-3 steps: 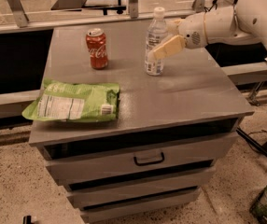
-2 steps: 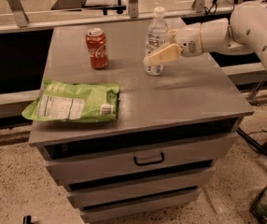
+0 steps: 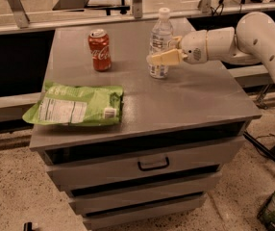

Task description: Move blue plastic bottle near green rice chip bag

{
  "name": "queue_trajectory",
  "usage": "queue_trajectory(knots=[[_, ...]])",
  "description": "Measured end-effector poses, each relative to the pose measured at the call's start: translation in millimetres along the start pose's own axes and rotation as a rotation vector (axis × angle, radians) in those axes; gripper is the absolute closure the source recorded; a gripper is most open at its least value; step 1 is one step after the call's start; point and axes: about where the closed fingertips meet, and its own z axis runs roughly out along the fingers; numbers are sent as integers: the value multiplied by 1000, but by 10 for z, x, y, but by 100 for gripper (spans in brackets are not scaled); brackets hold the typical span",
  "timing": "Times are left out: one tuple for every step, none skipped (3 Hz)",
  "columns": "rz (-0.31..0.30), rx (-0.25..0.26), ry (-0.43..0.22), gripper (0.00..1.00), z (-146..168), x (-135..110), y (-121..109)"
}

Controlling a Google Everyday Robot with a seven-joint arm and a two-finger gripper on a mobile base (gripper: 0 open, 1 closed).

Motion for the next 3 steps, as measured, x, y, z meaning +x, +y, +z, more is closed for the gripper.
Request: queue_trajectory(knots=[[-29, 0, 6, 85, 16, -124, 62], [-70, -32, -13, 100, 13, -355, 191], [-75, -83, -75, 100, 27, -486, 438]])
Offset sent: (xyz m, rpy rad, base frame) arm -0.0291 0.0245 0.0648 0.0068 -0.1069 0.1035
